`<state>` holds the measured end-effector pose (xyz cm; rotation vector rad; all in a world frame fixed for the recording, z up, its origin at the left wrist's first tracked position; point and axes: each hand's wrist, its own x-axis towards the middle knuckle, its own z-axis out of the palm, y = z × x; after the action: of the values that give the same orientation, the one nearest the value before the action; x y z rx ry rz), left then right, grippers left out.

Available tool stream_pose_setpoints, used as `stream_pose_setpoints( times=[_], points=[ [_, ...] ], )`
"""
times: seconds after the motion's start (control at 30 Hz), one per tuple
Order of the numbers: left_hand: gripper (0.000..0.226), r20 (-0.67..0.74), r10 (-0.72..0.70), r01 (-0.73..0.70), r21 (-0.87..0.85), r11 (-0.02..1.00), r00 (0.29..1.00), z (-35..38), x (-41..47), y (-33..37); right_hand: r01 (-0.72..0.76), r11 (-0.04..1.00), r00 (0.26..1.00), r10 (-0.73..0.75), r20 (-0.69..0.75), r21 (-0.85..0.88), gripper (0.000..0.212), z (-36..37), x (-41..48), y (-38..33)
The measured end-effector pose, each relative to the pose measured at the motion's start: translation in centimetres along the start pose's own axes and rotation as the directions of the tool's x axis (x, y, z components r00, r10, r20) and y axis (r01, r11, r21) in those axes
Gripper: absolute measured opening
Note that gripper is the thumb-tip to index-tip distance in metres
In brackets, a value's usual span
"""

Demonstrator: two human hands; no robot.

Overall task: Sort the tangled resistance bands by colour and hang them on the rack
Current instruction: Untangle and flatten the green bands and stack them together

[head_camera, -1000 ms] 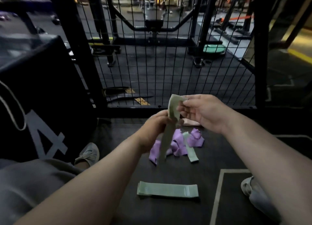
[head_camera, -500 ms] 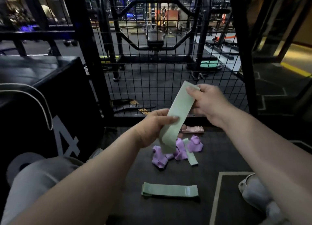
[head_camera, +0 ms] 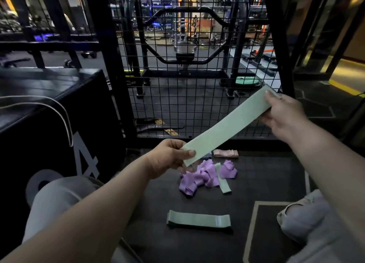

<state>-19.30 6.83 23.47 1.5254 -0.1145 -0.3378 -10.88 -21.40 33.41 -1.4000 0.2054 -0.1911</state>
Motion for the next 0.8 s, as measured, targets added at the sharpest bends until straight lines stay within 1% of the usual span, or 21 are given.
stream_pose_setpoints(
  times=[0.07, 0.1, 0.13, 0.17, 0.23, 0.27, 0.3, 0.37, 0.43, 0.47, 0.5, 0.53, 0.57, 0.6, 0.63, 0.73, 0.8],
  points=[
    [0.023, -0.110, -0.009, 0.010, 0.009, 1.000, 0.994, -0.6, -0.3, -0.1, -0.015, 0.998, 1.000, 0.016, 0.026, -0.062, 0.006, -0.7, 0.1, 0.3],
    [0.021, -0.174, -0.011, 0.018, 0.039, 0.999, 0.985, -0.9, -0.4, -0.3, -0.020, 0.992, 0.998, 0.026, 0.053, -0.124, 0.008, -1.2, 0.2, 0.5],
    [0.019, -0.242, -0.010, 0.037, 0.108, 0.993, 0.970, -1.4, -0.4, -0.4, -0.030, 0.980, 0.995, 0.047, 0.085, -0.197, 0.010, -1.8, 0.3, 0.8],
    [0.020, -0.305, -0.001, 0.073, 0.224, 0.972, 0.952, -1.9, -0.2, -0.7, -0.039, 0.960, 0.990, 0.075, 0.122, -0.276, 0.008, -2.4, 0.4, 1.0],
    [0.026, -0.393, 0.032, 0.180, 0.490, 0.853, 0.919, -3.1, -0.1, -1.2, -0.065, 0.902, 0.966, 0.165, 0.201, -0.426, 0.007, -3.8, 0.4, 1.5],
    [0.028, -0.413, 0.049, 0.207, 0.552, 0.808, 0.909, -3.5, -0.1, -1.5, -0.087, 0.880, 0.949, 0.216, 0.229, -0.467, 0.008, -4.3, 0.3, 1.8],
    [0.027, -0.425, 0.054, 0.210, 0.550, 0.808, 0.904, -3.9, -0.1, -1.8, -0.115, 0.872, 0.931, 0.261, 0.254, -0.475, 0.010, -4.6, 0.0, 1.9],
    [0.019, -0.423, 0.054, 0.141, 0.417, 0.898, 0.905, -4.2, -0.2, -2.2, -0.157, 0.897, 0.901, 0.301, 0.312, -0.413, 0.017, -4.8, -0.5, 2.2],
    [0.009, -0.429, 0.093, 0.010, 0.232, 0.973, 0.898, -4.1, -0.4, -2.4, -0.183, 0.938, 0.875, 0.293, 0.385, -0.295, 0.022, -4.8, -0.9, 2.6],
    [0.013, -0.452, 0.109, -0.055, 0.130, 0.990, 0.886, -4.1, -0.4, -2.3, -0.201, 0.946, 0.862, 0.295, 0.413, -0.256, 0.024, -4.9, -1.0, 2.7],
    [0.018, -0.478, 0.096, -0.107, 0.004, 0.994, 0.873, -4.1, -0.4, -2.3, -0.221, 0.946, 0.849, 0.306, 0.431, -0.236, 0.027, -5.0, -1.2, 2.8],
    [0.020, -0.493, 0.063, -0.142, -0.126, 0.982, 0.868, -4.0, -0.4, -2.1, -0.236, 0.944, 0.840, 0.318, 0.440, -0.231, 0.030, -5.0, -1.3, 3.0],
    [0.023, -0.499, 0.037, -0.168, -0.219, 0.961, 0.866, -4.0, -0.3, -2.0, -0.240, 0.943, 0.838, 0.321, 0.441, -0.229, 0.032, -5.1, -1.5, 3.1],
    [0.024, -0.509, 0.029, -0.192, -0.270, 0.943, 0.860, -4.0, -0.3, -2.0, -0.226, 0.945, 0.844, 0.311, 0.438, -0.236, 0.032, -5.0, -1.5, 3.5],
    [0.024, -0.529, 0.040, -0.217, -0.276, 0.936, 0.848, -4.0, -0.2, -2.1, -0.190, 0.948, 0.856, 0.287, 0.431, -0.253, 0.029, -5.0, -1.6, 3.8],
    [0.015, -0.591, 0.085, -0.266, -0.227, 0.937, 0.802, -4.3, 0.1, -2.7, -0.077, 0.957, 0.892, 0.192, 0.410, -0.281, 0.020, -4.8, -1.6, 5.0],
    [0.016, -0.618, 0.087, -0.280, -0.223, 0.934, 0.781, -4.7, 0.3, -3.0, -0.050, 0.965, 0.903, 0.154, 0.402, -0.256, 0.024, -4.7, -1.5, 5.5]
  ],
)
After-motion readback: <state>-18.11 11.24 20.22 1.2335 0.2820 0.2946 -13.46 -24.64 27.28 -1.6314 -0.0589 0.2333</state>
